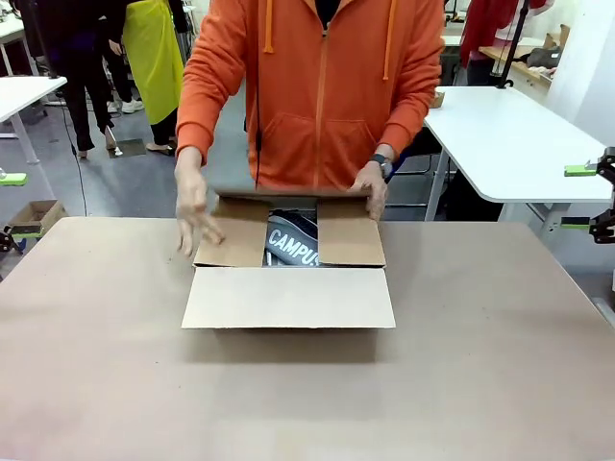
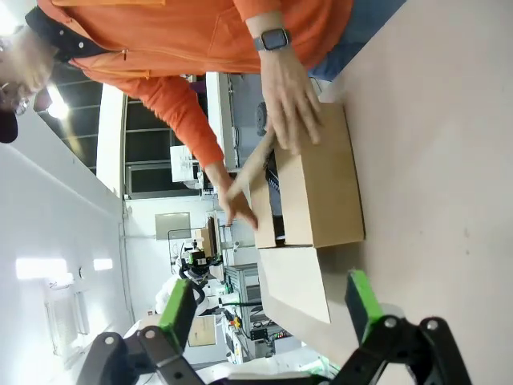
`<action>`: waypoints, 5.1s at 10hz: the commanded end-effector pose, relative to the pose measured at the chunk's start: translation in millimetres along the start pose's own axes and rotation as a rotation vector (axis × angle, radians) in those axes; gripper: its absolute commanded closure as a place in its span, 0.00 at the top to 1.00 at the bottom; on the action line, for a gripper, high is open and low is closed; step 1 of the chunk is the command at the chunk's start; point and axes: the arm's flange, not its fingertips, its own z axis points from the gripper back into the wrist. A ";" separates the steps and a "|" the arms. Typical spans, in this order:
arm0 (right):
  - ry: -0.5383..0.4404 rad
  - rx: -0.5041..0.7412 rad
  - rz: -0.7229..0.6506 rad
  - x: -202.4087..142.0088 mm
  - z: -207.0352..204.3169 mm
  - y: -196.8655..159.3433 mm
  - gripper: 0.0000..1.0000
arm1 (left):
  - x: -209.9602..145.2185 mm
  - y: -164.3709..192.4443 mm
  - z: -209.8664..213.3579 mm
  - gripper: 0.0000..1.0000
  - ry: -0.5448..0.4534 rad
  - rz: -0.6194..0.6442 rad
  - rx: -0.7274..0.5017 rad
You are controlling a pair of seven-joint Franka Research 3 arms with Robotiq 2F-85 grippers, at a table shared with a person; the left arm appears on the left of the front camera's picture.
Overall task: Pack the gift set into the box.
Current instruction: Press and hold the closed box until the human finishes sealing it.
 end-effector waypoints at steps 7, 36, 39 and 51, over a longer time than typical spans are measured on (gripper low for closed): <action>0.005 0.003 0.025 0.7 1.7 -1.2 1.00 | -4.2 1.7 0.8 1.00 0.004 -0.015 0.006; 0.671 0.145 1.508 -92.3 -356.6 85.1 1.00 | -36.7 -67.7 -354.6 1.00 0.026 -1.487 -0.031; 0.631 0.564 1.758 -94.3 -369.3 78.7 1.00 | -40.2 -52.3 -376.9 1.00 0.076 -1.689 -0.034; 0.478 0.348 1.549 -54.4 -404.2 8.4 1.00 | -14.1 18.3 -341.8 1.00 0.262 -1.511 -0.086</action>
